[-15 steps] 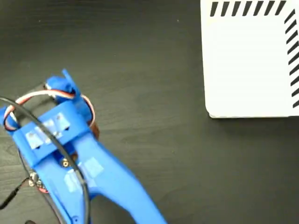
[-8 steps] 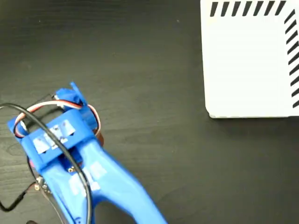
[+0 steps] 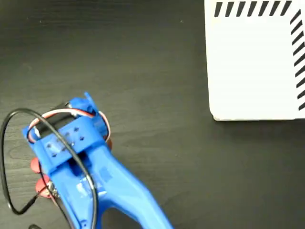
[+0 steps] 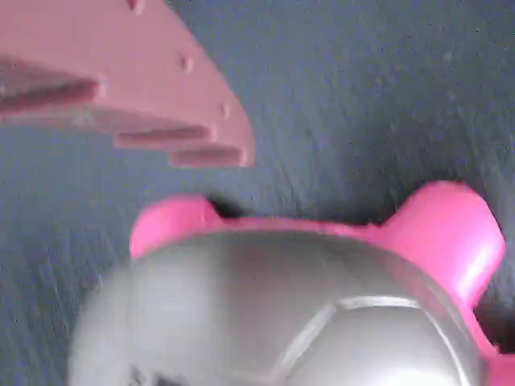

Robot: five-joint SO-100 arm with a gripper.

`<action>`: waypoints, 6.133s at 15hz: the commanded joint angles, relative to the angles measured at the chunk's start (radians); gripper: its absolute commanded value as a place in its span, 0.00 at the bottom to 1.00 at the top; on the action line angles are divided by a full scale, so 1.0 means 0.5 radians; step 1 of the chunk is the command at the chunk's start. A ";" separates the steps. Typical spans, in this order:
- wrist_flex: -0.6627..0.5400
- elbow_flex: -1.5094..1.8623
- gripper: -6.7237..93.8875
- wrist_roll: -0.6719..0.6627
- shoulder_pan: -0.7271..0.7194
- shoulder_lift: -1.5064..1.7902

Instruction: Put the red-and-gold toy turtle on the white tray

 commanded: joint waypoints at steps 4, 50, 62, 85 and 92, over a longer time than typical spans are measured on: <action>-0.215 0.166 0.63 -0.043 -0.040 0.052; 0.896 -2.568 0.07 1.862 1.706 -0.678; 0.681 -2.709 0.07 1.709 2.022 -1.331; 0.604 -2.559 0.43 1.583 1.917 -0.988; -0.181 -1.417 0.07 1.930 1.335 0.273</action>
